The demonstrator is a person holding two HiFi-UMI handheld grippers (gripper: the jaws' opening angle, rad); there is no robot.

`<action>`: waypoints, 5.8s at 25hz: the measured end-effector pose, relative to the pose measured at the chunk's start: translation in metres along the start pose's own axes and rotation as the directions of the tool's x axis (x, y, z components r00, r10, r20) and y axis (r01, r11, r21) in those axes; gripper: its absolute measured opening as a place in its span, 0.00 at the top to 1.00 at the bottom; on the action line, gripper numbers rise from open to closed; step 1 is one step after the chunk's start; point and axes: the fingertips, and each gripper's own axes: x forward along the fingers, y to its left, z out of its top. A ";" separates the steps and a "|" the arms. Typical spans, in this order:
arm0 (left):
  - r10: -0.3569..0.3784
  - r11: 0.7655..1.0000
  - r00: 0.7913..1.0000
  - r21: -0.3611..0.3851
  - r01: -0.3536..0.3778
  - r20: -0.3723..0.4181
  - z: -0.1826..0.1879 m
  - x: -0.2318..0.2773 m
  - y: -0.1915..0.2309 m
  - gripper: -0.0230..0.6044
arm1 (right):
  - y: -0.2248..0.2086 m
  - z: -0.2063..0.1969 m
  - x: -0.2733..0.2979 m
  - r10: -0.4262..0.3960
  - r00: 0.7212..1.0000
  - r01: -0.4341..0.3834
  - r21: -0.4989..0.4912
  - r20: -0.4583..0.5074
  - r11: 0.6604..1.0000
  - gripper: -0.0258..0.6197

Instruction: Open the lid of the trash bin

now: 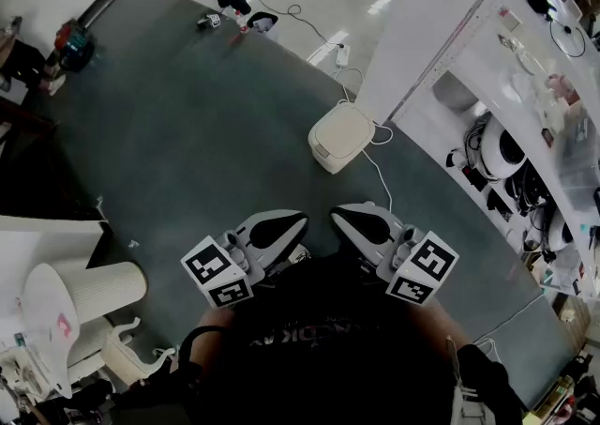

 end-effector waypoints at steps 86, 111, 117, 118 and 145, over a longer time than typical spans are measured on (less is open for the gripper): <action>0.441 0.599 0.844 -0.600 -0.530 -0.305 -0.283 0.161 0.430 0.90 | -0.387 -0.041 -0.003 -0.140 0.950 0.178 0.115 -0.279 0.977 0.95; 0.465 0.345 0.702 -0.621 -0.704 -0.539 -0.429 0.199 0.563 0.79 | -0.475 -0.124 -0.046 -0.150 0.897 0.273 0.255 -0.415 0.927 0.95; 0.486 0.346 0.657 -0.563 -0.751 -0.577 -0.435 0.197 0.575 0.78 | -0.478 -0.133 -0.055 -0.155 0.889 0.291 0.269 -0.430 0.918 0.95; 0.484 0.352 0.656 -0.558 -0.752 -0.579 -0.435 0.197 0.575 0.78 | -0.478 -0.135 -0.056 -0.154 0.888 0.291 0.270 -0.433 0.918 0.95; 0.447 0.394 0.670 -0.542 -0.742 -0.593 -0.435 0.197 0.577 0.79 | -0.460 -0.144 -0.021 -0.096 0.903 0.247 0.322 -0.420 0.914 0.95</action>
